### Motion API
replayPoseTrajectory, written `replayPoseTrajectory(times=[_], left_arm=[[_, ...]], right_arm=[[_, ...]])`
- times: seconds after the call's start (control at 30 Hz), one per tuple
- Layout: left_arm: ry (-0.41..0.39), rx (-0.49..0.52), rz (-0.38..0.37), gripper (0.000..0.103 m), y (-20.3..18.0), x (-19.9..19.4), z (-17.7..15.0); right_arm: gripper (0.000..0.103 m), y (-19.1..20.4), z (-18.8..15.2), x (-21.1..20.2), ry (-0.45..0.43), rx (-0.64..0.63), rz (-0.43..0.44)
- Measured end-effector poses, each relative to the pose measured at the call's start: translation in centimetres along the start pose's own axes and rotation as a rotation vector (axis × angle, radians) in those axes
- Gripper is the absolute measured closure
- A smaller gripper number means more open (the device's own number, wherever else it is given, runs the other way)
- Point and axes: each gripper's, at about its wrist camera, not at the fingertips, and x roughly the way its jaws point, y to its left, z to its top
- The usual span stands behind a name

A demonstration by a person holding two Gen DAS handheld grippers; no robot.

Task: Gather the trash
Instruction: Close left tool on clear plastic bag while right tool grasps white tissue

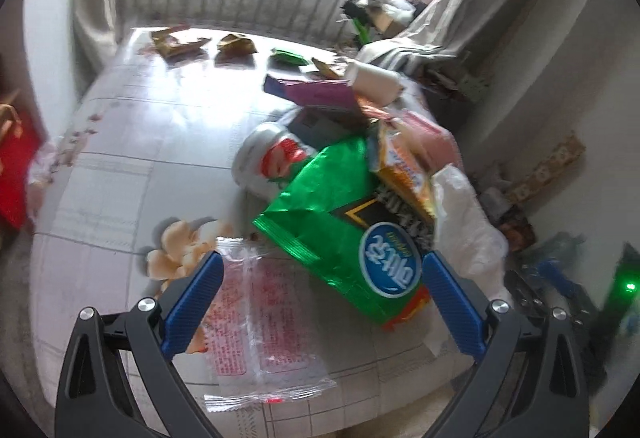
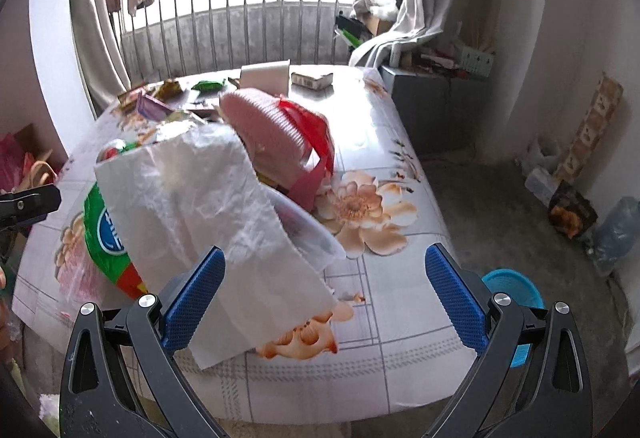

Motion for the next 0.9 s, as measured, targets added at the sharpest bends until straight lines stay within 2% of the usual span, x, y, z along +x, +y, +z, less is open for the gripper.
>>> replayPoseTrajectory(times=[0.1,0.17,0.3,0.4,0.53,0.6,0.67,0.8,0.9], left_arm=[[-0.049,0.012,-0.064,0.006,-0.1,-1.0,0.4],[-0.059,0.070,-0.113,0.006,-1.2,-1.5,0.3],[-0.021,0.175,-0.110,0.006,-2.9,-1.3,-0.5],[0.016,0.200,-0.010,0.006,-2.3,-0.7,-1.9],[0.070,0.218,0.172,0.006,-0.7,1.2,-3.1],[0.090,0.211,0.231,0.006,0.1,2.1,-3.3],[0.121,0.172,0.243,0.009,1.1,2.9,-3.3],[0.190,0.090,0.236,0.025,3.3,4.7,-3.7],[0.178,0.112,0.264,0.031,3.3,5.0,-3.9]], right_arm=[[0.007,-0.9,0.1,0.3,0.013,0.034,0.029],[0.007,-1.4,0.2,0.7,0.032,0.064,0.057],[0.007,-2.2,0.0,0.9,0.052,0.112,0.115],[0.007,-2.3,-0.2,0.5,0.045,0.118,0.155],[0.007,-2.1,-0.2,0.3,0.046,0.110,0.205],[0.007,-2.0,-0.3,0.2,0.047,0.107,0.220],[0.007,-2.0,-0.4,0.0,0.056,0.109,0.232],[0.007,-2.4,-0.9,-0.1,0.092,0.142,0.263],[0.008,-3.0,-1.6,0.3,0.151,0.203,0.322]])
